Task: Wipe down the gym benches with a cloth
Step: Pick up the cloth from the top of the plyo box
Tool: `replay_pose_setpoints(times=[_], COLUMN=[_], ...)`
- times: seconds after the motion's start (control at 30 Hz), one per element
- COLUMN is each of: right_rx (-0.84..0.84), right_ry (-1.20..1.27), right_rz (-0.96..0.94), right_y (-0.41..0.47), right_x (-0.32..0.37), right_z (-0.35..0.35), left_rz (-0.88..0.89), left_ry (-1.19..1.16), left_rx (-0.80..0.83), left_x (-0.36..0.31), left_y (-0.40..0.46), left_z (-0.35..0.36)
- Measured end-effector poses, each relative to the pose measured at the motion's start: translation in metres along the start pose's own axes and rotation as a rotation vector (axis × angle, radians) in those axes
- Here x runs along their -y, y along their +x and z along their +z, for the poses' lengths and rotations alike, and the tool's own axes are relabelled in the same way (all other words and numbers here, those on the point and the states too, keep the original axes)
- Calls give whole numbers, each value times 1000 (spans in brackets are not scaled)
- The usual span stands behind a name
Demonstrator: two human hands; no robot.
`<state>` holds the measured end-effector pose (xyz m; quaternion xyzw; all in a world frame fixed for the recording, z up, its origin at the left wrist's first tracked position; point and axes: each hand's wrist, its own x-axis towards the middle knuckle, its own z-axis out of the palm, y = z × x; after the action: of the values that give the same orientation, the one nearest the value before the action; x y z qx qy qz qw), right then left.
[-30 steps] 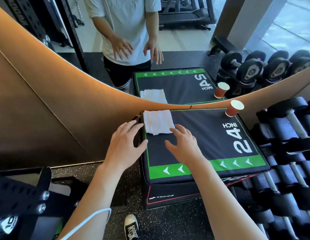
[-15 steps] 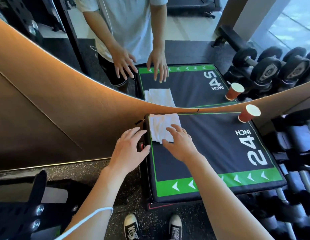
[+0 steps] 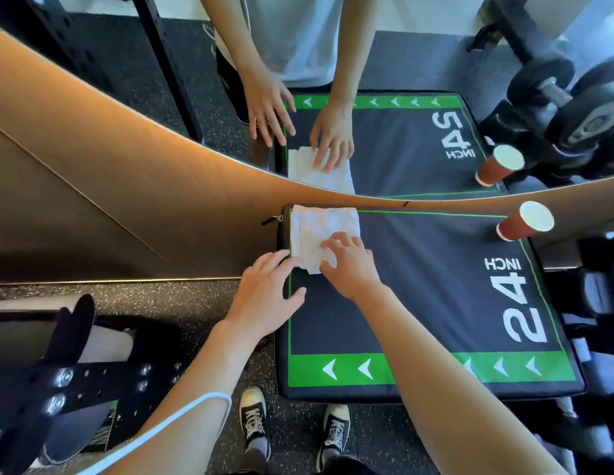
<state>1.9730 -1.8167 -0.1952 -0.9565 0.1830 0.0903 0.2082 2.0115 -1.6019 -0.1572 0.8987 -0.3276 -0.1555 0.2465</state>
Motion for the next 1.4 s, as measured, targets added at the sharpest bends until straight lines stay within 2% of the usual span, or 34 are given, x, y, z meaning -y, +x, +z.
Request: replay_pose_setpoints(times=[0.27, 0.4, 0.57, 0.9, 1.03, 1.17, 1.3, 1.4], right_rx=[24, -9, -65, -111, -80, -131, 37, 94], right_ry=[-80, -78, -79, -13, -35, -98, -149, -136], right_rz=[-42, -50, -18, 65, 44, -41, -195, -211], right_y=[-28, -70, -127, -207, -213, -191, -162, -157], right_x=[-20, -39, -63, -93, -93, -101, -109, -116], right_z=[5, 12, 24, 32, 29, 15, 11, 19], left_rz=[-7, 32, 89, 239, 252, 259, 249, 244], left_ry=[51, 75, 213, 221, 181, 161, 172, 221], left_rx=[16, 96, 237, 320, 317, 321, 326, 317], left_x=[-11, -26, -48, -78, -76, -69, -62, -59], left_y=[-9, -15, -28, -51, -56, -58, -62, -70], left_z=[36, 58, 91, 119, 122, 119, 114, 111])
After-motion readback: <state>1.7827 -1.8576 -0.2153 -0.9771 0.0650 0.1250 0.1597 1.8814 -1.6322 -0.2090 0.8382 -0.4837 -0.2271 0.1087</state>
